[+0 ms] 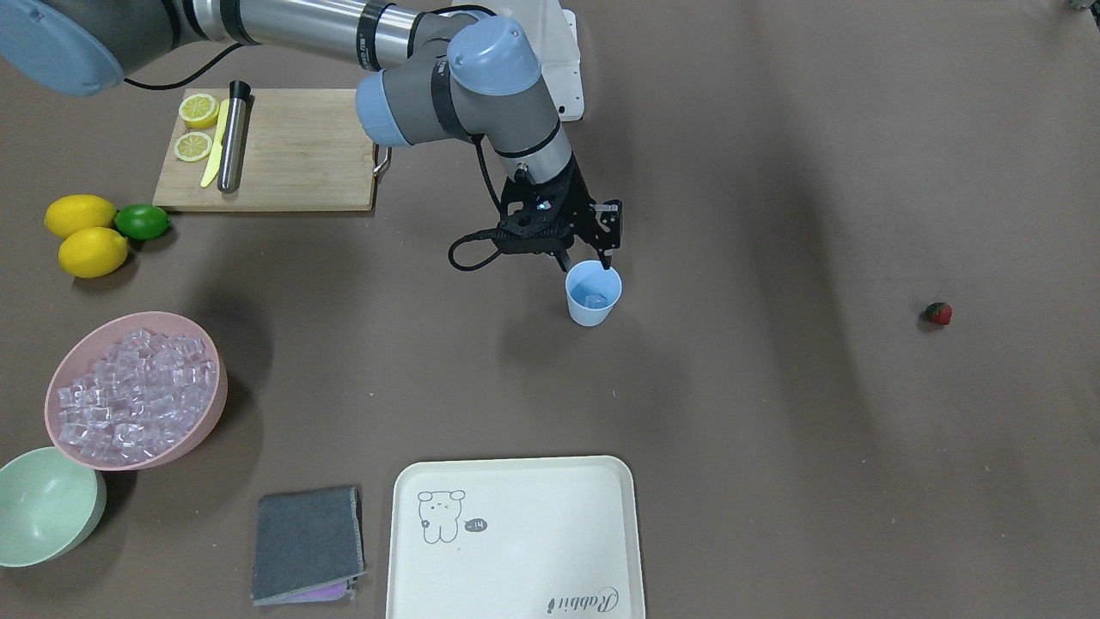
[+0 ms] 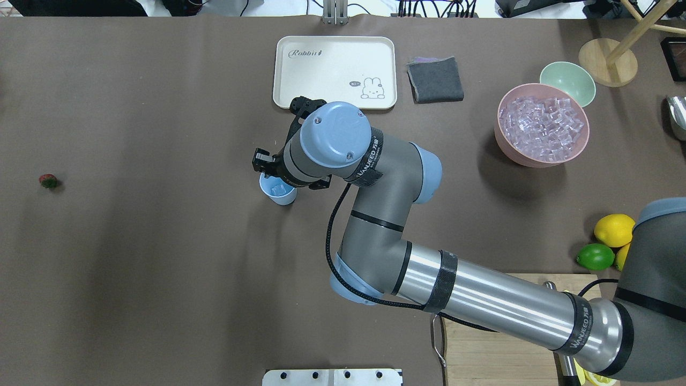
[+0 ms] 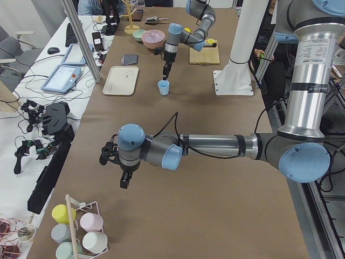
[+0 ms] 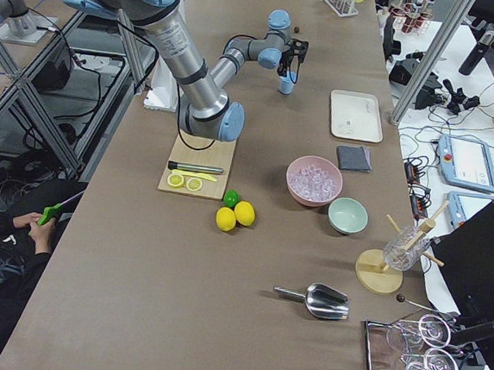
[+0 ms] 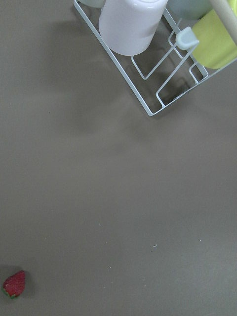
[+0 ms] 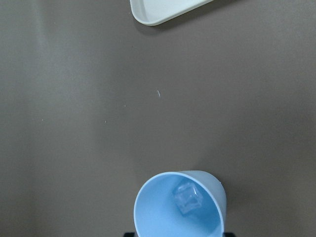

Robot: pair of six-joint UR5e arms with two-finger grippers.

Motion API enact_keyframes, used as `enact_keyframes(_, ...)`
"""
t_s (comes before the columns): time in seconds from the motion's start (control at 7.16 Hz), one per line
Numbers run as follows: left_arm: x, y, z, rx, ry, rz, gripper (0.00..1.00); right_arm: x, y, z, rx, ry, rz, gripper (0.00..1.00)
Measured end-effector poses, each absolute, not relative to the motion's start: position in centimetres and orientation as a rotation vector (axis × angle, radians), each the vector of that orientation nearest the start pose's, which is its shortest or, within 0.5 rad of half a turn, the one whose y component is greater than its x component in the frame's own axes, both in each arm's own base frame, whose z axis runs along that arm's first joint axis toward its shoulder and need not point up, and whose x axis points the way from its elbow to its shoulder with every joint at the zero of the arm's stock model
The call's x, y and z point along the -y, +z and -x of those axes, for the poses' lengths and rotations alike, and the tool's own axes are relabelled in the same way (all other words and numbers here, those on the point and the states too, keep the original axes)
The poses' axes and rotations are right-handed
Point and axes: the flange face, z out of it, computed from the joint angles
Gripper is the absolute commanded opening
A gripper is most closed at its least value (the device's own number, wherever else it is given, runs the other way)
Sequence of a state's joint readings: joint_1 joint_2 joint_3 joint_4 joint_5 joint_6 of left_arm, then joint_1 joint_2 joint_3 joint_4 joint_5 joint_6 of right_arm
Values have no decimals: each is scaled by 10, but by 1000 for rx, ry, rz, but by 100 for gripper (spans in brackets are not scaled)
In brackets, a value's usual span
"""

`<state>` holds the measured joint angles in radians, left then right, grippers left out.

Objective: Put ice and strawberries in cup
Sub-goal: 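Open the right gripper above the blue cup to drop ice, then move the right gripper back over the pink ice bowl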

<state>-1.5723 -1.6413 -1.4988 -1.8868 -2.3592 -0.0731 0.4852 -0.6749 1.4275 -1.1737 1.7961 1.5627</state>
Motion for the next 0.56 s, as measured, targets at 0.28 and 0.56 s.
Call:
enact_keyframes(0.28, 539, 623, 63, -792, 54, -270, 98, 466, 104, 583, 1164, 306, -55, 99)
enact_keyframes(0.56, 541, 619, 63, -792, 56, -276, 98, 502, 122, 509, 1123, 296, 16, 99)
